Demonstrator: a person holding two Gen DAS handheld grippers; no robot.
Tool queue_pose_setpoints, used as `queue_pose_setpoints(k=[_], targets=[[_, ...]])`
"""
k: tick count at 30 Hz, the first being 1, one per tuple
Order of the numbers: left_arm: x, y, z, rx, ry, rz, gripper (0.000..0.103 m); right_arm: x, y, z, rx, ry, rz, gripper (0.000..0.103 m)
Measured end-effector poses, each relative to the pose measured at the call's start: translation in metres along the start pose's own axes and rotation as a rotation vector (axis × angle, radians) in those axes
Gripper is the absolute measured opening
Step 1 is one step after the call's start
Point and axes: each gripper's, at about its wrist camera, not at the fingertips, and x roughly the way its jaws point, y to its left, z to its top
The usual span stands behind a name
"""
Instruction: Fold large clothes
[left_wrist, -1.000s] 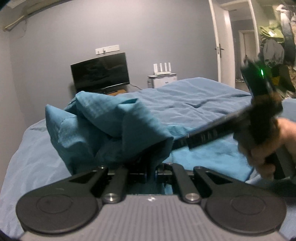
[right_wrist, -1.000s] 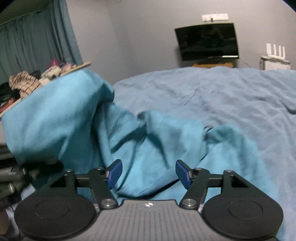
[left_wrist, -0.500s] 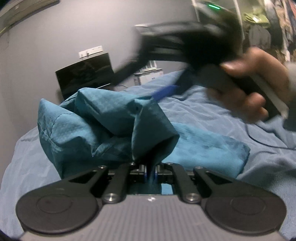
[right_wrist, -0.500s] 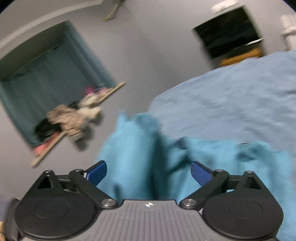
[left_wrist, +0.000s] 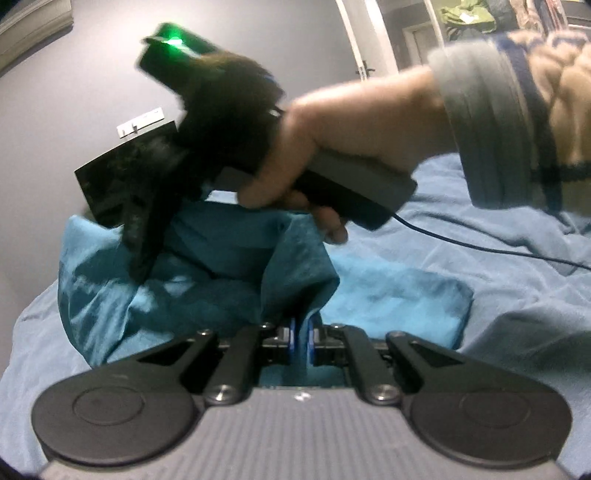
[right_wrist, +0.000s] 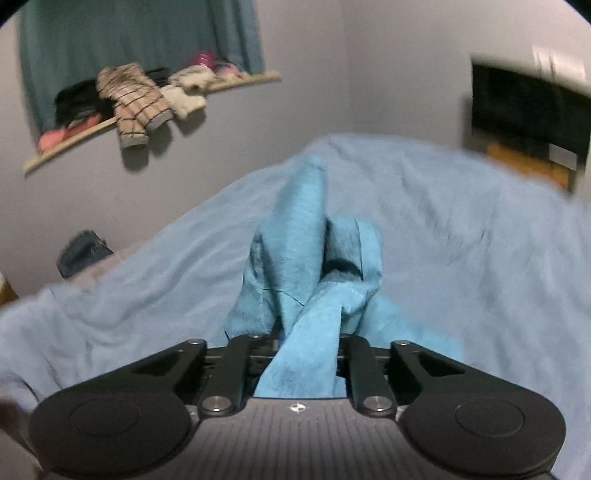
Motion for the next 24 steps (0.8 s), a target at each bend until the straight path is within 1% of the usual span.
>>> queue_pose_setpoints(k=[2,4,5,6,7,9,10,11,12,13,14,15,16,17,19,21,22,24], targets=[[-0.005,-0.004,0.004,-0.013,-0.02,-0.036,0.0,-0.014,-0.015,-0.011,0.021,-0.025,-0.05,0.007],[-0.016,-0.003,0.006,-0.035,-0.062,-0.102,0.002,-0.031,-0.034,-0.026,0.042,-0.046,-0.116,0.006],[-0.023,-0.002,0.007,-0.048,-0.09,-0.139,0.006,-0.041,-0.044,-0.035,0.064,-0.054,-0.144,0.005],[-0.029,0.0,0.007,-0.054,-0.109,-0.154,0.009,-0.048,-0.054,-0.044,0.086,-0.061,-0.165,0.005],[-0.035,0.003,0.007,-0.066,-0.128,-0.169,0.01,-0.056,-0.064,-0.053,0.109,-0.065,-0.178,0.005],[-0.041,0.016,0.008,-0.117,-0.156,-0.203,0.011,-0.07,-0.081,-0.07,0.141,-0.075,-0.197,0.005],[-0.04,0.024,0.008,-0.148,-0.157,-0.199,0.013,-0.076,-0.088,-0.078,0.154,-0.076,-0.205,0.005],[-0.037,0.031,0.009,-0.177,-0.148,-0.17,0.021,-0.08,-0.095,-0.086,0.163,-0.076,-0.21,0.005],[-0.029,0.04,0.009,-0.21,-0.122,-0.106,0.023,-0.083,-0.101,-0.094,0.173,-0.077,-0.219,0.005],[-0.019,0.047,0.008,-0.236,-0.091,-0.054,0.023,-0.083,-0.111,-0.103,0.19,-0.077,-0.225,0.005],[-0.006,0.054,0.007,-0.267,-0.043,-0.014,0.023,-0.077,-0.121,-0.11,0.206,-0.076,-0.23,0.005],[0.01,0.062,0.003,-0.3,0.014,0.002,0.023,-0.071,-0.132,-0.119,0.227,-0.078,-0.233,0.005],[0.026,0.068,-0.002,-0.327,0.064,-0.003,0.023,-0.068,-0.138,-0.126,0.244,-0.076,-0.235,0.005],[0.04,0.069,-0.007,-0.329,0.109,-0.012,0.023,-0.062,-0.146,-0.135,0.264,-0.07,-0.238,0.005],[0.065,0.063,-0.021,-0.28,0.188,0.003,0.022,-0.043,-0.159,-0.157,0.295,-0.047,-0.246,0.005],[0.082,0.055,-0.032,-0.192,0.239,0.001,0.022,-0.022,-0.168,-0.177,0.306,-0.012,-0.249,0.006],[0.089,0.048,-0.038,-0.155,0.259,-0.001,0.022,-0.008,-0.171,-0.187,0.312,0.002,-0.251,0.006],[0.097,0.041,-0.05,-0.093,0.265,0.002,0.021,0.009,-0.178,-0.208,0.332,0.003,-0.252,0.008]])
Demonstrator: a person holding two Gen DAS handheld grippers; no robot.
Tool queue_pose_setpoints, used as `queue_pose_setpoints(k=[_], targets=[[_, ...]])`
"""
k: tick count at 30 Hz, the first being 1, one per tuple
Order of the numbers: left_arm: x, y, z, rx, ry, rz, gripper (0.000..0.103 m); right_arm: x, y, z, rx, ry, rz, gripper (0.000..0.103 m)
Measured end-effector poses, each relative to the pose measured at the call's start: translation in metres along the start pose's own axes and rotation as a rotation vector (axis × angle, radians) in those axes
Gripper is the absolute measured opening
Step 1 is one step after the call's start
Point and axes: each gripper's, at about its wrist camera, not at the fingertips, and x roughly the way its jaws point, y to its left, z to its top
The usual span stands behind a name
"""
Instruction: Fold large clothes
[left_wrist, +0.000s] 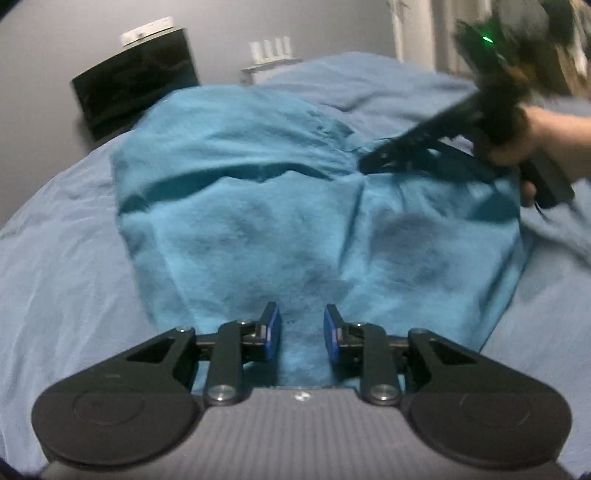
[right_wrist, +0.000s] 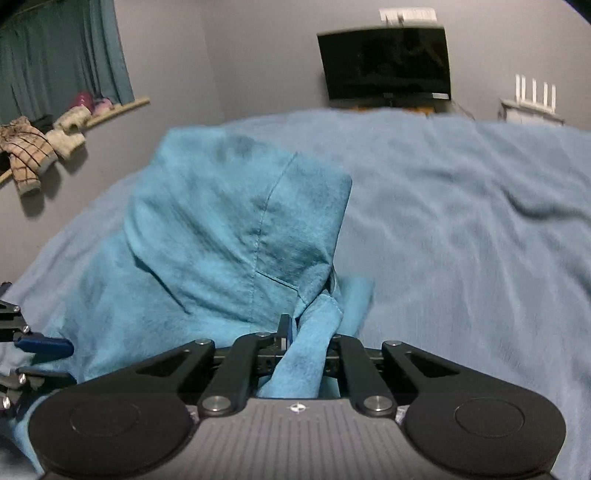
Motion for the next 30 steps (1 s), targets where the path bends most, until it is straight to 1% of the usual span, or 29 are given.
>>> queue_pose_setpoints(k=[2,5,6,8,9,10,11,12,13,15,16,17,18,20,22,25,26,27,28,30], targets=[[0.01,-0.008,-0.005,0.05,-0.011,0.011,0.021,0.014,-0.01,-0.02,0.031,-0.014,-0.001,0.009],[0.016,-0.009,-0.007,0.082,-0.023,0.017,0.021,0.024,-0.014,-0.032,0.055,-0.039,0.003,0.013],[0.015,-0.007,-0.006,0.075,-0.026,0.009,0.021,0.023,-0.012,-0.034,0.046,-0.045,-0.003,0.014],[0.003,0.0,-0.001,0.03,-0.041,-0.047,0.021,0.0,0.001,-0.037,0.011,-0.053,-0.022,0.021],[-0.005,0.009,0.003,0.004,-0.065,-0.079,0.021,-0.004,0.005,-0.033,-0.008,-0.055,-0.034,0.03],[-0.014,0.018,0.007,-0.006,-0.104,-0.093,0.021,-0.01,0.01,-0.029,-0.033,-0.065,-0.057,0.039],[-0.022,0.024,0.01,-0.008,-0.144,-0.09,0.021,-0.018,0.015,-0.024,-0.059,-0.08,-0.077,0.042],[-0.029,0.03,0.012,-0.014,-0.178,-0.082,0.021,-0.027,0.016,-0.02,-0.077,-0.094,-0.086,0.042],[-0.033,0.044,0.02,-0.036,-0.203,-0.08,0.021,-0.035,0.018,-0.016,-0.091,-0.121,-0.095,0.042],[-0.037,0.065,0.031,-0.094,-0.226,-0.071,0.021,-0.055,0.028,-0.004,-0.103,-0.186,-0.102,0.042],[-0.032,0.077,0.037,-0.113,-0.231,-0.055,0.021,-0.063,0.034,0.002,-0.103,-0.207,-0.084,0.042],[-0.028,0.083,0.046,-0.125,-0.231,-0.041,0.021,-0.071,0.041,0.008,-0.106,-0.22,-0.044,0.042],[-0.02,0.095,0.054,-0.144,-0.229,-0.033,0.021,-0.077,0.054,0.009,-0.127,-0.225,0.017,0.042],[-0.004,0.108,0.07,-0.171,-0.22,-0.035,0.021,-0.075,0.077,0.004,-0.2,-0.188,0.091,0.039],[0.012,0.117,0.089,-0.171,-0.211,-0.026,0.021,-0.061,0.094,-0.012,-0.253,-0.11,0.132,0.038],[0.045,0.128,0.109,-0.195,-0.184,-0.014,0.021,-0.034,0.101,-0.042,-0.284,0.002,0.112,0.038],[0.06,0.133,0.117,-0.212,-0.164,-0.013,0.021,-0.026,0.099,-0.053,-0.28,0.032,0.105,0.038],[0.077,0.141,0.124,-0.249,-0.127,-0.037,0.02,-0.018,0.098,-0.065,-0.274,0.056,0.103,0.039],[0.091,0.147,0.129,-0.279,-0.095,-0.07,0.019,-0.014,0.095,-0.074,-0.264,0.054,0.106,0.039],[0.12,0.156,0.137,-0.31,-0.038,-0.084,0.009,-0.009,0.089,-0.086,-0.216,0.045,0.113,0.039]])
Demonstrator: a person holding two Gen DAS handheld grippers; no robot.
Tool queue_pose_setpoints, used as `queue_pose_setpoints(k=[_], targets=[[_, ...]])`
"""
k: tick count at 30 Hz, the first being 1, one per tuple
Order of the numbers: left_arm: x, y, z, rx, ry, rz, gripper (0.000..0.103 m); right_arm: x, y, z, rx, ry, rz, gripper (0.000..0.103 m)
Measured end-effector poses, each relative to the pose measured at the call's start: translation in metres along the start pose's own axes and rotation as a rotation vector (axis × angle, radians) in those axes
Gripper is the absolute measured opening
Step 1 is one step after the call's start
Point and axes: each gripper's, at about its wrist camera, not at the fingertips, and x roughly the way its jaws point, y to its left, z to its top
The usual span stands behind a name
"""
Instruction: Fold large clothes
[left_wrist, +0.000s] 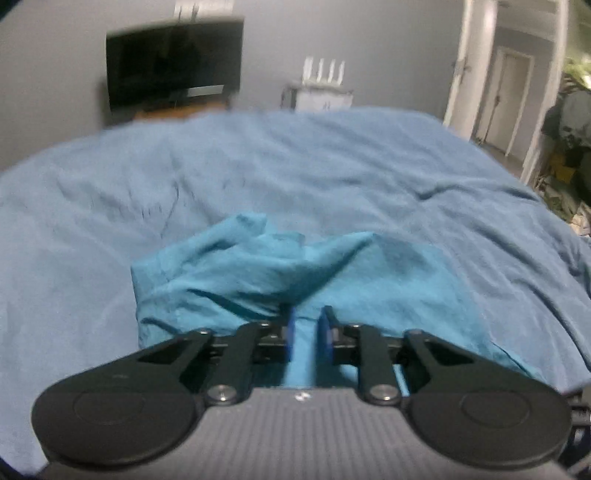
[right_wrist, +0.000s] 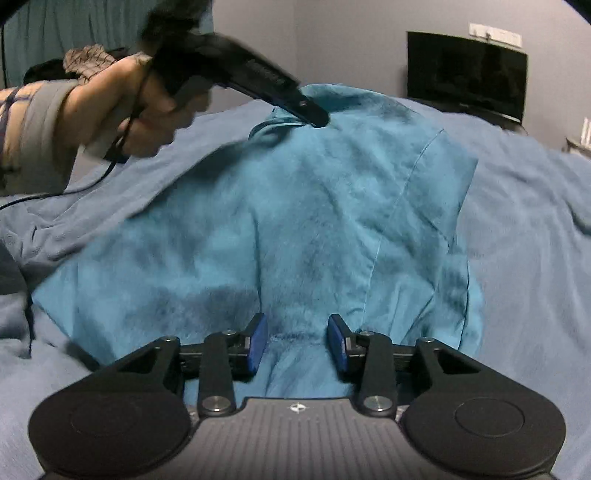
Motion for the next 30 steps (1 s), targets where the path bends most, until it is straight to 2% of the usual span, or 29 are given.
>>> queue_pose_setpoints(k=[2,4,6,10,13,15,16,18,20,21,22,24,25,28,30], targets=[[0.028,0.015,0.002,-0.063,0.053,-0.013,0.004,0.007,-0.006,-0.007,0.052,-0.012,0.009,0.039],[0.051,0.04,-0.005,-0.204,0.093,-0.065,0.004,0.012,-0.004,-0.012,0.048,-0.026,-0.006,0.039],[0.064,0.055,-0.015,-0.28,0.091,-0.102,0.004,0.012,-0.002,-0.02,0.047,-0.037,-0.019,0.039],[0.053,0.046,-0.023,-0.219,0.047,-0.083,0.003,0.001,0.006,-0.027,0.035,-0.053,-0.032,0.039],[0.009,0.025,-0.03,-0.115,-0.017,-0.054,0.005,-0.009,0.007,-0.028,0.058,-0.071,-0.028,0.042],[-0.024,0.008,-0.042,-0.055,-0.059,-0.014,0.016,-0.023,0.007,-0.032,0.095,-0.095,-0.014,0.049],[-0.042,0.001,-0.05,-0.042,-0.064,-0.01,0.02,-0.029,0.008,-0.031,0.105,-0.111,-0.013,0.054],[-0.07,-0.011,-0.07,-0.041,-0.06,-0.007,0.035,-0.04,0.008,-0.029,0.118,-0.135,-0.015,0.064],[-0.092,-0.019,-0.092,-0.034,-0.059,0.027,0.046,-0.049,0.0,-0.023,0.144,-0.164,-0.021,0.086],[-0.101,-0.019,-0.103,-0.038,-0.065,0.052,0.051,-0.055,-0.011,-0.018,0.158,-0.184,-0.042,0.091],[-0.107,-0.017,-0.113,-0.038,-0.069,0.086,0.061,-0.062,-0.021,-0.011,0.169,-0.205,-0.075,0.101],[-0.108,-0.009,-0.127,-0.07,-0.07,0.162,0.065,-0.064,-0.045,0.002,0.213,-0.202,-0.117,0.103],[-0.103,-0.001,-0.133,-0.113,-0.05,0.185,0.066,-0.056,-0.06,0.006,0.248,-0.176,-0.108,0.103],[-0.091,0.028,-0.149,-0.264,-0.012,0.11,0.073,-0.024,-0.102,0.009,0.387,-0.051,-0.024,0.103],[-0.08,0.043,-0.153,-0.365,0.008,-0.01,0.077,0.01,-0.122,0.006,0.469,0.04,0.037,0.103]])
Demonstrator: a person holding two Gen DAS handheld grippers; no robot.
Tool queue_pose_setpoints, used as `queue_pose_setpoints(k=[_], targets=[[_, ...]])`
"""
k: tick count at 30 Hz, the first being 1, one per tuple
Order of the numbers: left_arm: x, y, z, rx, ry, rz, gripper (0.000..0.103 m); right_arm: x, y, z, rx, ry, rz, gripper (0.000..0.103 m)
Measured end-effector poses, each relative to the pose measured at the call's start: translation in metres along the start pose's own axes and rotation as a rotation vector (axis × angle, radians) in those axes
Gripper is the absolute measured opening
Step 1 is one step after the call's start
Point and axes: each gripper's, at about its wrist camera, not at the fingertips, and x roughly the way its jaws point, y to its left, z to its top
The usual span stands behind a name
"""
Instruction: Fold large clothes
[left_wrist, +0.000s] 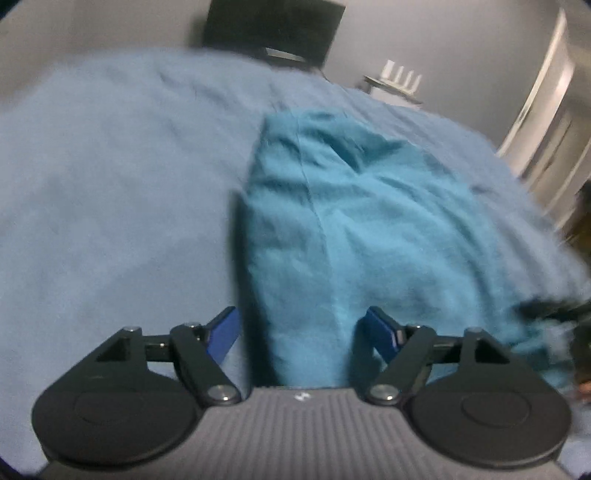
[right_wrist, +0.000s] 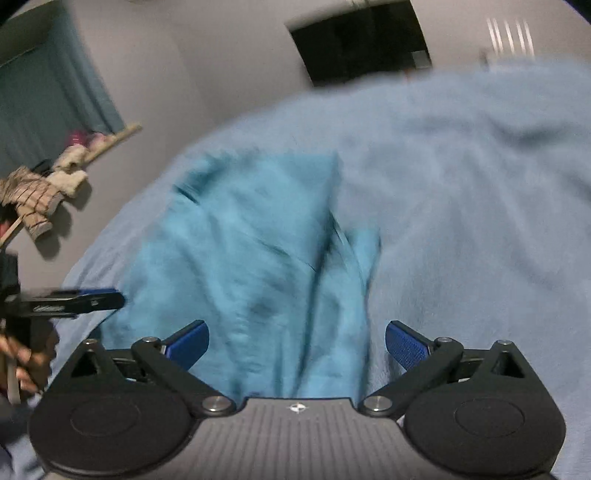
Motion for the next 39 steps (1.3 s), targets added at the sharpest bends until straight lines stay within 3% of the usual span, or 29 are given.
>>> queue_pose_setpoints(k=[1,3,5,6,7,8,9,11,16,27,33,36,38,39], targets=[[0.006,0.006,0.0,-0.041,0.023,-0.031,0.078,0.015,-0.005,-0.002,0.026,0.054,0.033,0.103],[0.016,0.01,0.001,-0.074,0.063,-0.094,0.079,0.031,-0.002,-0.005,-0.013,0.075,0.02,0.102],[0.018,0.002,0.001,-0.035,0.061,-0.091,0.076,0.037,0.005,-0.007,-0.063,0.07,0.008,0.088],[0.018,-0.006,0.001,0.017,0.049,-0.082,0.067,0.034,0.008,-0.008,-0.08,0.054,0.004,0.083],[0.015,-0.011,0.0,0.051,0.034,-0.074,0.061,0.031,0.008,-0.007,-0.084,0.04,0.005,0.071],[0.013,-0.013,0.001,0.064,0.021,-0.074,0.045,0.027,0.009,-0.008,-0.084,0.023,0.003,0.056],[0.008,-0.013,0.002,0.065,0.002,-0.085,0.035,0.021,0.009,-0.008,-0.083,0.002,0.008,0.048],[-0.001,-0.013,0.006,0.064,-0.022,-0.099,0.027,0.01,0.012,-0.011,-0.076,-0.023,0.033,0.033],[-0.032,-0.017,0.006,0.12,-0.108,-0.073,0.022,0.004,0.029,-0.018,-0.118,-0.073,0.057,0.018],[-0.102,0.021,0.036,0.207,-0.226,0.054,0.022,0.031,0.077,0.003,-0.121,-0.176,0.11,0.018],[-0.1,0.077,0.045,0.201,-0.197,0.131,0.027,0.079,0.087,0.013,-0.085,-0.174,0.105,0.019],[-0.079,0.114,0.036,0.157,-0.116,0.155,0.036,0.102,0.075,0.013,-0.056,-0.156,0.079,0.035],[-0.08,0.134,0.024,0.115,-0.101,0.15,0.041,0.109,0.066,0.009,-0.018,-0.144,0.085,0.048],[-0.083,0.139,0.018,0.097,-0.109,0.147,0.044,0.11,0.063,0.007,-0.012,-0.143,0.089,0.049]])
